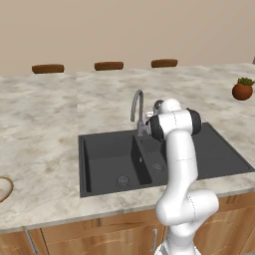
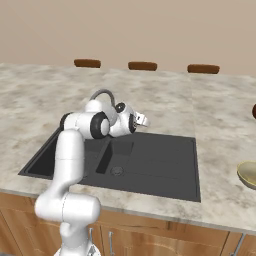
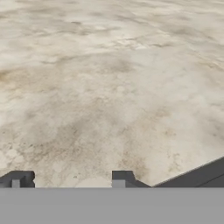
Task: Rinse each bowl for a few seconds and place them down in the sink or on the counter.
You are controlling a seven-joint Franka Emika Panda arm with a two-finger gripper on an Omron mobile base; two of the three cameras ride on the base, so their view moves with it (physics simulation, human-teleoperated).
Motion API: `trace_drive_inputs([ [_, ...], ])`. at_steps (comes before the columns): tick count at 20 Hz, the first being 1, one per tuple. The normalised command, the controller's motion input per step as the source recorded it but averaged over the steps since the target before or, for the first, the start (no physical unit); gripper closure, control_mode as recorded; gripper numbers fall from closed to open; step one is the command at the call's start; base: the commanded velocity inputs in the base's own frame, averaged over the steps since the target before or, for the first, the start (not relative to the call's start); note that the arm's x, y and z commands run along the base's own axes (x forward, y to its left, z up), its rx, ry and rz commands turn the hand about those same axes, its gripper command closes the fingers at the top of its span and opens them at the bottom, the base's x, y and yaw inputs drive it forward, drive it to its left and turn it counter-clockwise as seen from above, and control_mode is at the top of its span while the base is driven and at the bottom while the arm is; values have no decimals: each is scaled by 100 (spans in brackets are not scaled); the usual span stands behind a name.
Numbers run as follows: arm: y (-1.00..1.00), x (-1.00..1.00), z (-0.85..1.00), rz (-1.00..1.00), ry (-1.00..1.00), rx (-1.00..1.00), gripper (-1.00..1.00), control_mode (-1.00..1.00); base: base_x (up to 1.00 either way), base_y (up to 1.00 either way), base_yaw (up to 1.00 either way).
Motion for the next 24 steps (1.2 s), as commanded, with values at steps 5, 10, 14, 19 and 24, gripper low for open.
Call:
trace_drive_inputs([
  [5, -99, -74, -100, 0, 13, 0, 100, -100, 0, 0, 0],
  [10, -93, -79, -100, 0, 15, 0, 100, -100, 0, 0, 0],
  [14, -88, -80, -100, 0, 17, 0, 100, -100, 0, 0, 0],
  [19, -76, -59, -37, 3, 11, 17, 100, -100, 0, 0, 0],
  [24, -48, -22, 65, 5, 0, 28, 100, -100, 0, 0, 0],
])
